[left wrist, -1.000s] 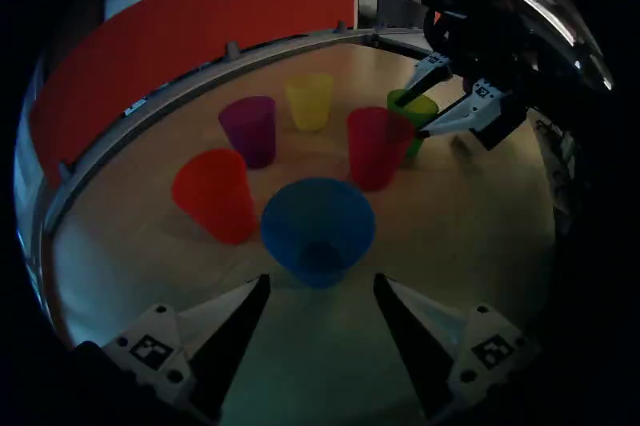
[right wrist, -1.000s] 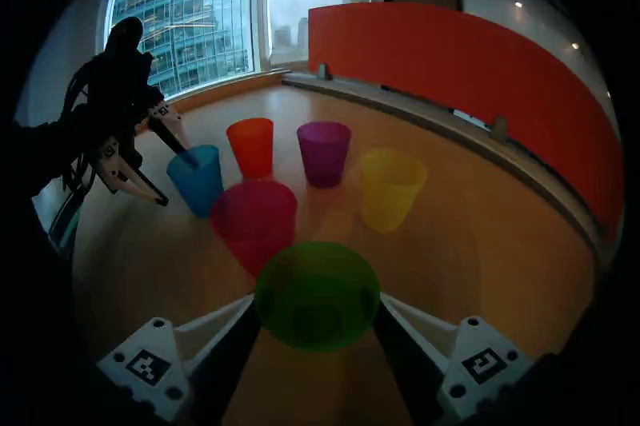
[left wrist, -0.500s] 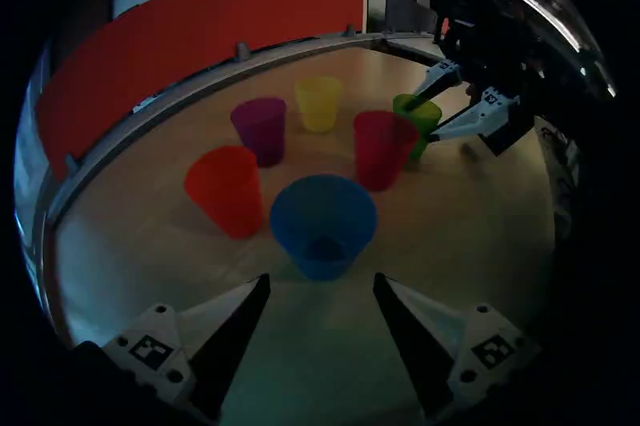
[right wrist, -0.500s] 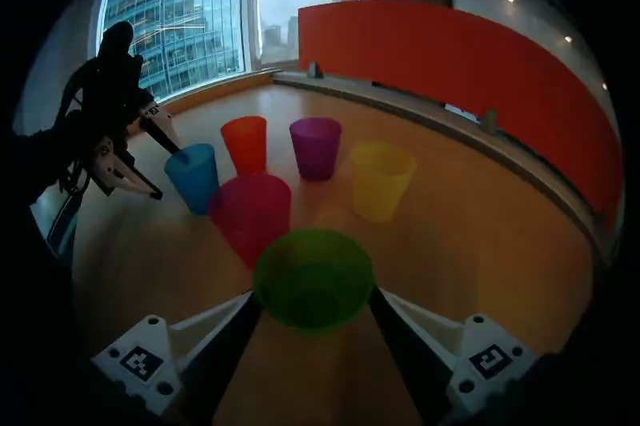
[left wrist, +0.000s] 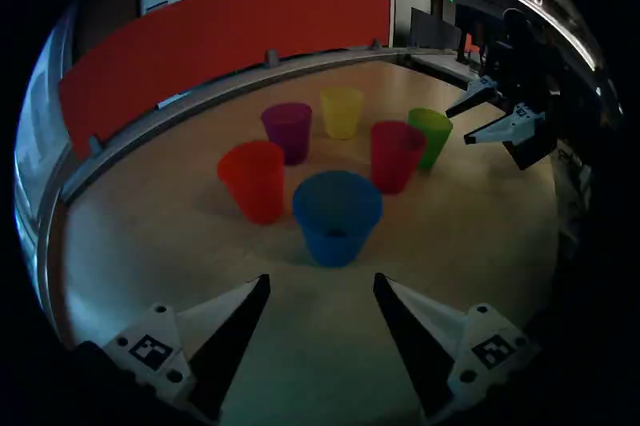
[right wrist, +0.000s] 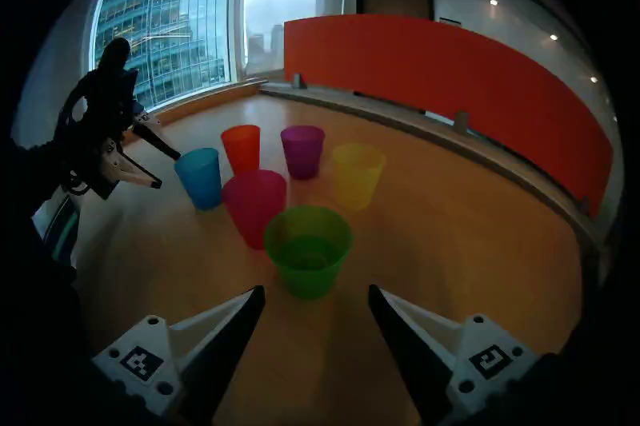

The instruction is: Pour water

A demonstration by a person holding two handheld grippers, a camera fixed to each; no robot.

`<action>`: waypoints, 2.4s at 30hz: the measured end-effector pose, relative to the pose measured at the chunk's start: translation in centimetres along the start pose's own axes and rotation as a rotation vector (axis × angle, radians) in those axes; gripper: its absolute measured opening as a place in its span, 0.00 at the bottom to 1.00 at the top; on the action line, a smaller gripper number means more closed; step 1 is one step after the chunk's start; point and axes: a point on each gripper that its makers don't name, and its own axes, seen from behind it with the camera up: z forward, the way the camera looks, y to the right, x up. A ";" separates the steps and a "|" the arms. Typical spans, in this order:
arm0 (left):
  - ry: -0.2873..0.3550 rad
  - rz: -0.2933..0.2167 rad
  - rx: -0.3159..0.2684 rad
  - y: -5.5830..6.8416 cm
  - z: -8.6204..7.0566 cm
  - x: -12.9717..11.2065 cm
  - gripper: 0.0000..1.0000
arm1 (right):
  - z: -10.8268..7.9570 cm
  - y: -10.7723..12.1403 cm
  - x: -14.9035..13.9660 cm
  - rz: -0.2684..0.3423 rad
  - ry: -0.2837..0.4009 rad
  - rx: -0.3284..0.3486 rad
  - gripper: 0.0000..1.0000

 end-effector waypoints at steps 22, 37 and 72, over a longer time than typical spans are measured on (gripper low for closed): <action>0.260 -0.176 0.277 -3.8 -4.6 1.8 0.96 | -5.6 1.4 4.2 0.105 0.263 -0.203 1.00; 0.495 -0.214 0.501 -7.8 -9.1 6.5 0.96 | -8.4 5.0 8.7 0.179 0.507 -0.428 1.00; 0.690 -0.245 0.652 -9.0 -11.7 9.3 0.96 | -12.9 7.8 11.4 0.223 0.684 -0.677 1.00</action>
